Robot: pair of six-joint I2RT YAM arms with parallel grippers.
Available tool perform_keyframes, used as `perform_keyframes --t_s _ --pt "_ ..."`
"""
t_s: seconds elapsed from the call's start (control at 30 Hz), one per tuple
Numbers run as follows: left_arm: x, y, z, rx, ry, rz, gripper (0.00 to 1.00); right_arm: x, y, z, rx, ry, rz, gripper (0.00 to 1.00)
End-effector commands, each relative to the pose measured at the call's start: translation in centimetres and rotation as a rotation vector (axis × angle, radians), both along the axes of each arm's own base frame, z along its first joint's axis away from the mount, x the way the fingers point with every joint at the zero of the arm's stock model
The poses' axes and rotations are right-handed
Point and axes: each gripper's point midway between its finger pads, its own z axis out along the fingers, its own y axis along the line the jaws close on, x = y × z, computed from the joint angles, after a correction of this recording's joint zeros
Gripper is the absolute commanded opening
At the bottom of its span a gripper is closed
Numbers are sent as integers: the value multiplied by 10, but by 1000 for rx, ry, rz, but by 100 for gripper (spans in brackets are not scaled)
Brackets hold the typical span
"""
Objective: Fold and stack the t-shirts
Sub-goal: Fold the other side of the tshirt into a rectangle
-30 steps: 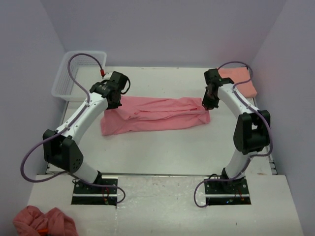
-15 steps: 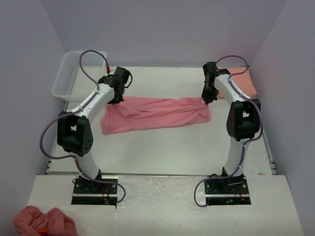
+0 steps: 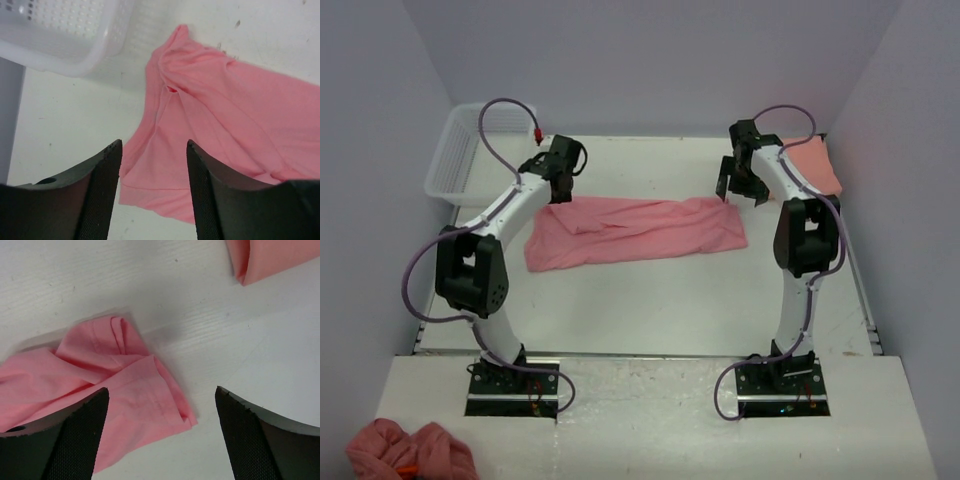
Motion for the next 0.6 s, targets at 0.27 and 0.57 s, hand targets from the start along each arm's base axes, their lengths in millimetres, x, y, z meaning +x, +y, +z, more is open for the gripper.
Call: perform_keyframes --t_s 0.27,0.57 --pt "-19 -86 79 -253 -177 -305 0 -16 35 90 86 -231 119 1" --pt "-60 -120 -3 -330 49 -356 0 -42 79 58 253 -170 206 0"
